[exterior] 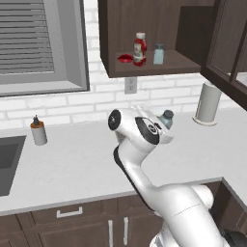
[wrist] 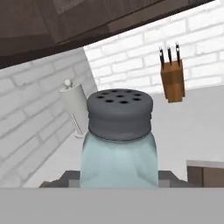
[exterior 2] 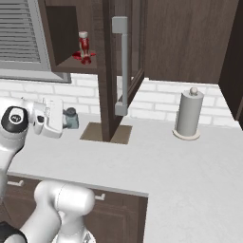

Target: Put the shaker and condiment bottle from the counter next to their counterparts in the cabinet.

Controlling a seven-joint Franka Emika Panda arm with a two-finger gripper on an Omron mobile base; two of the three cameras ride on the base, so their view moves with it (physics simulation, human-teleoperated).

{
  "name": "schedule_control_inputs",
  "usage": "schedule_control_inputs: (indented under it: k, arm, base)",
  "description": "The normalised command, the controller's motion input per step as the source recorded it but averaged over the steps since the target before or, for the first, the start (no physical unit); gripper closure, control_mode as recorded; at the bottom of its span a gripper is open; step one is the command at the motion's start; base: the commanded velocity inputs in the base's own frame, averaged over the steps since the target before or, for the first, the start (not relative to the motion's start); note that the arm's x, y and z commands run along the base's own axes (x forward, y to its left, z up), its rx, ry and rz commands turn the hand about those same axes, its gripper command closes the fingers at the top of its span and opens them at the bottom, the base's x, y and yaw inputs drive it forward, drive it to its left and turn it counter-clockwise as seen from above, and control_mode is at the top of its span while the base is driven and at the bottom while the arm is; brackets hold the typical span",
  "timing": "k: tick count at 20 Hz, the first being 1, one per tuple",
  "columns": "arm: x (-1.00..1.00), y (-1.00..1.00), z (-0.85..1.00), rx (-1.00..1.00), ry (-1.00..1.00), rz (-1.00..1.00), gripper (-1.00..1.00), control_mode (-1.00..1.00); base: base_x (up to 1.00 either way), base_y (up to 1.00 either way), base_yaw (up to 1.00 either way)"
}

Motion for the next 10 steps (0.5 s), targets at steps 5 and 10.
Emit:
schedule_control_inputs:
  k: [5, 10]
  arm:
    - [-0.29, -0.16, 0.67, 0.03, -0.02, 0.08, 1.00, -1.00]
    - [0.13, 0.23, 0.18, -0.10, 0.12, 0.13, 1.00, -1.00]
  base:
    - [0.00, 0.00, 0.00]
    - [0.00, 0.00, 0.00]
